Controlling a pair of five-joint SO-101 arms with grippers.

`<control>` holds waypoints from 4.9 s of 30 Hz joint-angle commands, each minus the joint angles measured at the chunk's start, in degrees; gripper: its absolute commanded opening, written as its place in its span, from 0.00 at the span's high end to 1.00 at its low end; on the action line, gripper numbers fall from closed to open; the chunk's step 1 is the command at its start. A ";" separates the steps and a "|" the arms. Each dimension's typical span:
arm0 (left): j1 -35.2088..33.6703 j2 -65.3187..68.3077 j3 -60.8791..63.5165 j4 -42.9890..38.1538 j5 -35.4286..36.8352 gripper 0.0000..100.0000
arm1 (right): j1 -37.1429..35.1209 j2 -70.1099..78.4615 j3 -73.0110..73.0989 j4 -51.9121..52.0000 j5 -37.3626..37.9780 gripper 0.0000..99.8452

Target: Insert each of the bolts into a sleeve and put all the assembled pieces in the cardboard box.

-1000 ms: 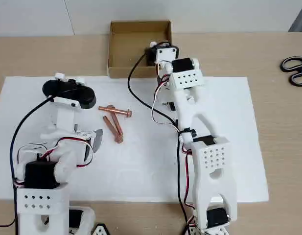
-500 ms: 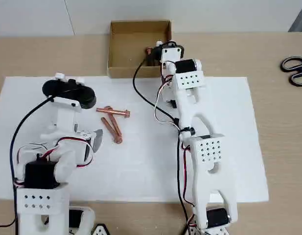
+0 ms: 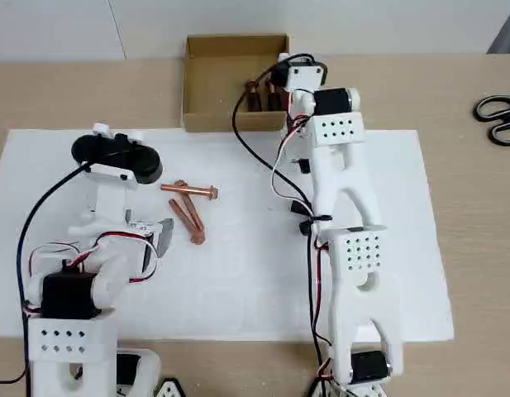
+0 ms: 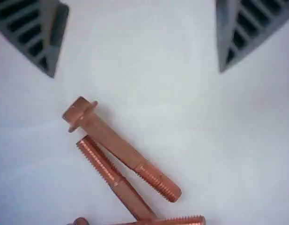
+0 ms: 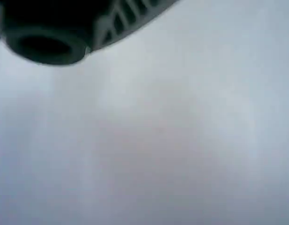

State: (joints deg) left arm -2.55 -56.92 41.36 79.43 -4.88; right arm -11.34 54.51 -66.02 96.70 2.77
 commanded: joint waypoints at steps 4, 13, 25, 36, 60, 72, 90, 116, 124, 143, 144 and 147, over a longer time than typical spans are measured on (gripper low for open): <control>-0.26 -1.05 -0.31 0.18 -0.18 0.79 | 0.22 -25.45 20.04 0.40 2.29 1.00; -0.18 -1.05 -0.31 0.18 -0.18 0.79 | 0.57 -51.38 49.58 -0.40 3.43 0.99; 0.09 -1.05 -0.22 0.26 -0.18 0.79 | 8.75 -55.43 78.42 -16.48 7.47 0.99; 0.09 -1.05 -0.22 0.26 -0.18 0.79 | 8.75 -55.34 90.37 -28.70 6.15 0.91; 0.18 -0.97 -0.22 0.26 -0.18 0.79 | 8.66 -55.34 95.12 -28.79 4.92 0.85; 0.18 -0.97 -0.48 1.41 -0.18 0.79 | 9.01 -55.87 93.89 -29.67 5.01 1.00; 0.18 28.66 -22.02 5.01 7.65 0.81 | 8.92 -55.87 69.36 -7.60 5.19 1.00; 6.42 58.90 -40.92 -1.05 -35.08 0.81 | 8.66 -55.78 69.45 -7.60 4.92 1.00; 6.95 65.76 -41.19 -4.04 -42.29 0.81 | 8.75 -55.78 69.45 -7.60 4.92 1.00; 8.35 78.68 -41.27 -15.03 -42.29 0.82 | 8.66 -55.43 69.45 -8.13 4.84 1.00; 8.35 78.68 -41.27 -14.95 -42.29 0.84 | 8.66 -55.43 69.45 -8.13 4.84 1.00; 9.23 78.51 -41.27 -14.86 -42.29 0.92 | 8.66 -55.43 69.45 -8.13 4.84 1.00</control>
State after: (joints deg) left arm 6.07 22.11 2.07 65.54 -46.99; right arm -2.81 -0.44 6.24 88.79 8.40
